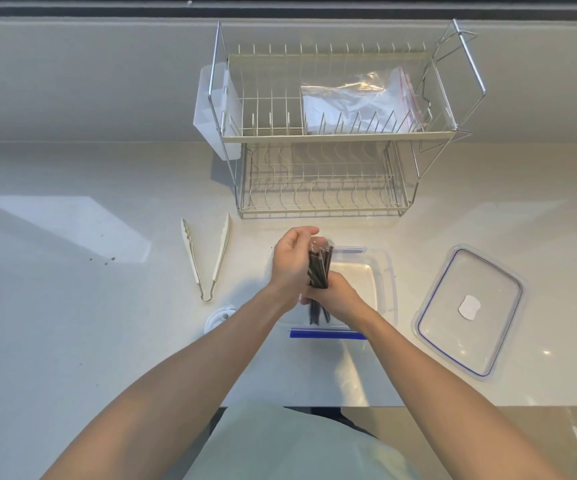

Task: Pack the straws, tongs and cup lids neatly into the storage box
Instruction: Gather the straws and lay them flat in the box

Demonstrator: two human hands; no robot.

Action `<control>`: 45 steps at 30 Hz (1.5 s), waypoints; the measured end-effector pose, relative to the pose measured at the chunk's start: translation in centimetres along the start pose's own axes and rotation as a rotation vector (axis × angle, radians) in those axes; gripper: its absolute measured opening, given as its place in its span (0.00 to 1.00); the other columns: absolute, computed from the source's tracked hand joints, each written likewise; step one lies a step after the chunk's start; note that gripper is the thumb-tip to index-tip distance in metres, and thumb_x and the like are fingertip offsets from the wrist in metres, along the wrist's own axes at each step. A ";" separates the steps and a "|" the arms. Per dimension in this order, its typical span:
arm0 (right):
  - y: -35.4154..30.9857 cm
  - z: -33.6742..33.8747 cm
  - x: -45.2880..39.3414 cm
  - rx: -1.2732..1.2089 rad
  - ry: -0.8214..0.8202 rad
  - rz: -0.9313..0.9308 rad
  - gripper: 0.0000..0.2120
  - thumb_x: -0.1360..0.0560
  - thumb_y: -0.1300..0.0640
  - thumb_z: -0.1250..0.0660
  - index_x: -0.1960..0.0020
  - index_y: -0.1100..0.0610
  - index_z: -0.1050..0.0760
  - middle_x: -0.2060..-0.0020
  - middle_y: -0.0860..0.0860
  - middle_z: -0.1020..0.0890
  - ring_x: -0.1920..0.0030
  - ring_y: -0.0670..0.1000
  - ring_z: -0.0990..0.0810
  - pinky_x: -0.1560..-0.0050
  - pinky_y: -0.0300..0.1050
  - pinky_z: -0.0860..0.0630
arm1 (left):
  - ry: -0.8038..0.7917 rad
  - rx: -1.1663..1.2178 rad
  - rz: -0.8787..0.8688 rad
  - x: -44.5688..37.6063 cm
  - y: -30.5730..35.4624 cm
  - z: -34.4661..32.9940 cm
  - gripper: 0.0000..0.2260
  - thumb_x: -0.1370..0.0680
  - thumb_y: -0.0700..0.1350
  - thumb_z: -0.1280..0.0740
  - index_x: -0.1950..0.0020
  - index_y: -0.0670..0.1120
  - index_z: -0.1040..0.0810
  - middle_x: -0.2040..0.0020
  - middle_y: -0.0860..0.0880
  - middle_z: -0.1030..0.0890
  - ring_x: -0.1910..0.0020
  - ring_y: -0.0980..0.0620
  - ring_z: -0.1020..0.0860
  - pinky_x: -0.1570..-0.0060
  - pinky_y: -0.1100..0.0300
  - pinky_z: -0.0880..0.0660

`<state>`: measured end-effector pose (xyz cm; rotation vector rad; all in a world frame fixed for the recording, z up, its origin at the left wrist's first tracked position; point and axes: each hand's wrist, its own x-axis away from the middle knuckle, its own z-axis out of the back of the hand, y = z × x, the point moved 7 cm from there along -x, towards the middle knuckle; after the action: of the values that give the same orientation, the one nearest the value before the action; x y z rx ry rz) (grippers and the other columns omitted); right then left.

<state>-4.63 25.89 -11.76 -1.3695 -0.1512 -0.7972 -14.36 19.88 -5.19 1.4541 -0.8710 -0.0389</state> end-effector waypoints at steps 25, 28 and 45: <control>2.8 5.5 1.8 0.627 -0.068 0.016 0.28 0.29 0.41 0.25 0.33 0.52 0.23 0.37 0.49 0.22 0.38 0.52 0.22 0.38 0.48 0.24 | -0.629 -1.692 -0.196 -0.8 -8.3 1.1 0.17 0.21 0.58 0.36 0.40 0.48 0.22 0.45 0.46 0.20 0.45 0.44 0.21 0.48 0.52 0.26; 2.0 6.1 2.1 0.933 -0.134 0.030 0.25 0.26 0.45 0.28 0.31 0.52 0.25 0.36 0.52 0.24 0.37 0.56 0.24 0.39 0.51 0.26 | -0.629 -1.731 -0.243 -0.9 -8.6 0.8 0.18 0.24 0.57 0.31 0.39 0.49 0.22 0.44 0.46 0.21 0.47 0.44 0.21 0.49 0.52 0.24; 2.0 4.5 2.2 1.008 -0.371 -0.145 0.07 0.25 0.60 0.34 0.59 0.55 0.19 0.61 0.51 0.18 0.60 0.54 0.21 0.62 0.43 0.25 | -0.616 -1.684 -0.224 -1.7 -9.5 0.7 0.11 0.19 0.45 0.38 0.39 0.45 0.21 0.44 0.44 0.19 0.45 0.43 0.20 0.51 0.53 0.23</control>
<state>-0.30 29.06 -11.15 -0.5238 -0.8313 -0.4491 -11.43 18.58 -14.36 -0.1155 -0.7367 -1.1459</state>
